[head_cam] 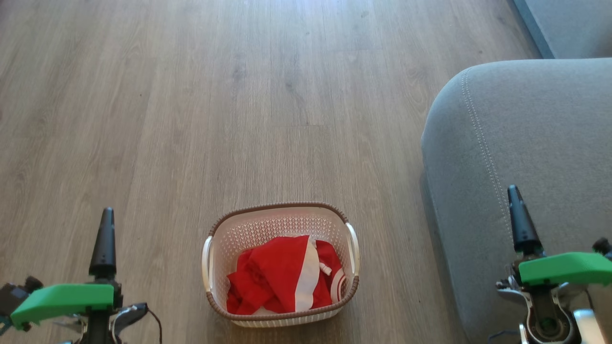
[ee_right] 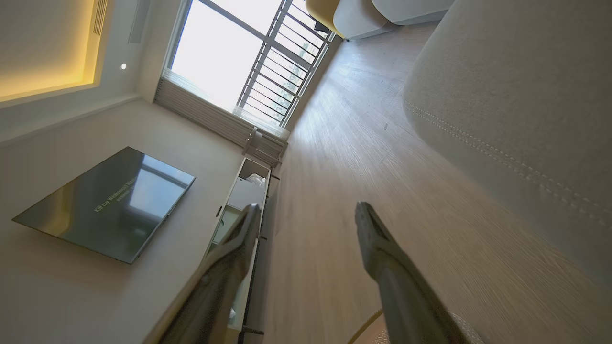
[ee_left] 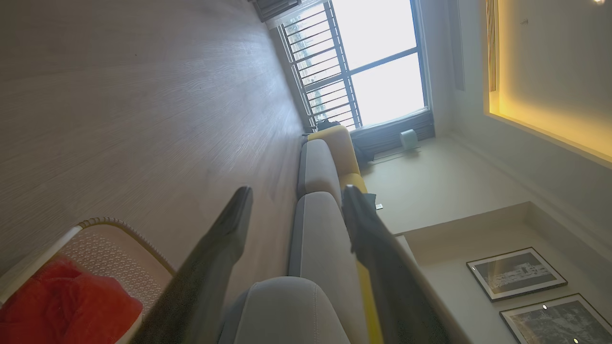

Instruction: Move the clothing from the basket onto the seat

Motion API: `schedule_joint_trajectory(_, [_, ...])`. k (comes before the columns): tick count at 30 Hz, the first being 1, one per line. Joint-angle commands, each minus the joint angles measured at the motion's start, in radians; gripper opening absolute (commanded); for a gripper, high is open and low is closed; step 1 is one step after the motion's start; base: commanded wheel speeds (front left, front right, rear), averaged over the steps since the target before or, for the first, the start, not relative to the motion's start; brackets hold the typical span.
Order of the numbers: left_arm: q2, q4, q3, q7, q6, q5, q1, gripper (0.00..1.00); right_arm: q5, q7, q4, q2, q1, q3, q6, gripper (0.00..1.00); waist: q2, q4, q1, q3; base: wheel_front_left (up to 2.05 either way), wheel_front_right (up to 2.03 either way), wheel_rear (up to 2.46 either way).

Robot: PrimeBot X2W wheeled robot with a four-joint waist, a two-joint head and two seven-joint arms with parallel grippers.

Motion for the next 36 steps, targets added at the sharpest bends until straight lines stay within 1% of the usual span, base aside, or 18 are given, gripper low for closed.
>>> schedule_joint_trajectory(1, [0.008, -0.049, 0.023, -0.012, -0.001, 0.03, -0.052, 1.0, -0.036, -0.012, -0.054, -0.008, -0.059, 0.01, 0.0, 1.0, 0.0, 0.0, 0.0, 0.0, 0.0, 0.0, 0.0])
schedule_joint_trajectory(4, [0.008, -0.08, 0.025, -0.021, 0.022, 0.086, -0.054, 1.0, -0.094, -0.021, -0.079, -0.009, -0.064, 0.023, 0.0, 1.0, 0.0, 0.001, 0.0, 0.0, 0.0, 0.0, 0.0])
schedule_joint_trajectory(10, [0.009, -0.18, -0.009, -0.039, 0.102, 0.218, -0.057, 1.0, -0.237, -0.039, -0.125, -0.025, -0.075, 0.06, 0.0, 1.0, 0.0, 0.002, 0.0, 0.001, 0.0, 0.0, 0.0])
schedule_joint_trajectory(14, [0.009, -0.248, -0.059, -0.05, 0.162, 0.317, -0.056, 1.0, -0.317, -0.051, -0.151, -0.03, -0.082, 0.081, 0.0, 1.0, 0.0, 0.003, 0.0, 0.002, 0.0, 0.0, 0.0])
schedule_joint_trajectory(18, [0.01, -0.281, -0.118, -0.062, 0.217, 0.416, -0.051, 1.0, -0.382, -0.063, -0.168, -0.03, -0.086, 0.094, 0.0, 1.0, 0.0, 0.006, 0.0, 0.002, 0.0, 0.0, 0.0])
schedule_joint_trajectory(20, [0.01, -0.288, -0.147, -0.068, 0.244, 0.459, -0.05, 1.0, -0.419, -0.069, -0.177, -0.036, -0.089, 0.103, 0.0, 1.0, 0.0, 0.008, 0.0, 0.002, 0.0, 0.0, 0.0])
schedule_joint_trajectory(29, [0.013, -0.297, -0.285, -0.094, 0.323, 0.694, -0.06, 1.0, -0.595, -0.095, -0.179, -0.045, -0.087, 0.121, 0.0, 1.0, 0.0, 0.013, 0.0, 0.007, 0.0, 0.0, 0.0])
schedule_joint_trajectory(33, [0.041, -0.268, -0.353, -0.106, 0.378, 0.767, -0.06, 1.0, -0.657, -0.107, -0.175, -0.044, -0.087, 0.139, 0.0, 1.0, 0.0, 0.01, 0.0, 0.005, 0.0, 0.0, 0.0])
schedule_joint_trajectory(36, [0.066, -0.226, -0.402, -0.115, 0.406, 0.804, -0.062, 1.0, -0.706, -0.116, -0.185, -0.045, -0.09, 0.152, 0.0, 1.0, 0.0, 0.004, 0.0, 0.003, 0.0, 0.0, 0.0])
